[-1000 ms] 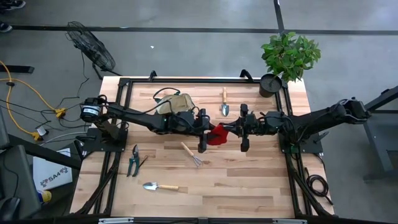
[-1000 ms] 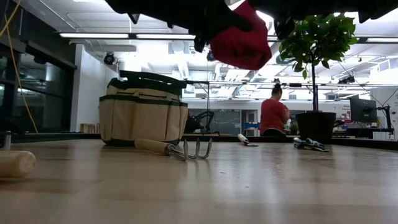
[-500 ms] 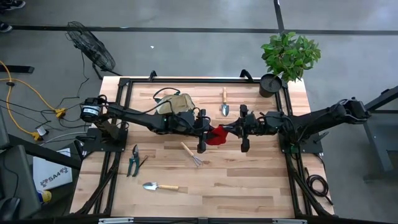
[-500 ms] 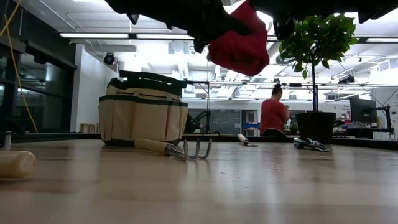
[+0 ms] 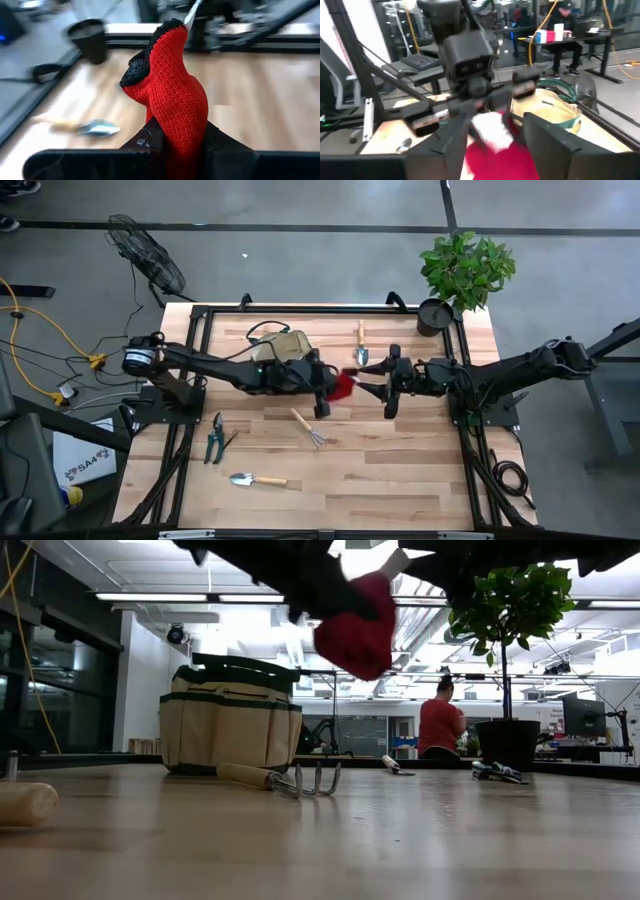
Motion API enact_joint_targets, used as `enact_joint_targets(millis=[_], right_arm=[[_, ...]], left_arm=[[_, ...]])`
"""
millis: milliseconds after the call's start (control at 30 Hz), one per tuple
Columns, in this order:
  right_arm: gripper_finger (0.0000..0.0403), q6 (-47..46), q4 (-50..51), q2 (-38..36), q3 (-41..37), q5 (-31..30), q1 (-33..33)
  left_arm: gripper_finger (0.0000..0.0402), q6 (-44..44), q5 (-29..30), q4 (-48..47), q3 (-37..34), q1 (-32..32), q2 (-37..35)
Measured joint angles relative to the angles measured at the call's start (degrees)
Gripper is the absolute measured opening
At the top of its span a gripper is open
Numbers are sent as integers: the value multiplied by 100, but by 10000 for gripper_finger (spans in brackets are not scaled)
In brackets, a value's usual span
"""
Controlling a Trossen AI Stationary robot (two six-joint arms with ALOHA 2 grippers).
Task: Pick & Place Garden tools in Gardening bag
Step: Put the red gloves into the gardening bag
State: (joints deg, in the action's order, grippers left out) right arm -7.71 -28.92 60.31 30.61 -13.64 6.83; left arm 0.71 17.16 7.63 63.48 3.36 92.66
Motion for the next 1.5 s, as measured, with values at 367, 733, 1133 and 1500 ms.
enact_joint_targets(millis=[367, 733, 1133, 1500], right_arm=[[207, -22, 178, 0, 1, 6, 0], [206, -150, 259, 0, 2, 6, 2], [206, -151, 275, 0, 0, 6, 2], [206, -172, 303, 0, 2, 6, 2]], left_arm=[[39, 212, 1795, -2124, 0, 1, -1018], [40, 306, 2602, -3010, 0, -3, -1647], [41, 268, 3606, -3285, 0, -5, -1846], [41, 1340, 3405, -4593, -7, -714, -1779]])
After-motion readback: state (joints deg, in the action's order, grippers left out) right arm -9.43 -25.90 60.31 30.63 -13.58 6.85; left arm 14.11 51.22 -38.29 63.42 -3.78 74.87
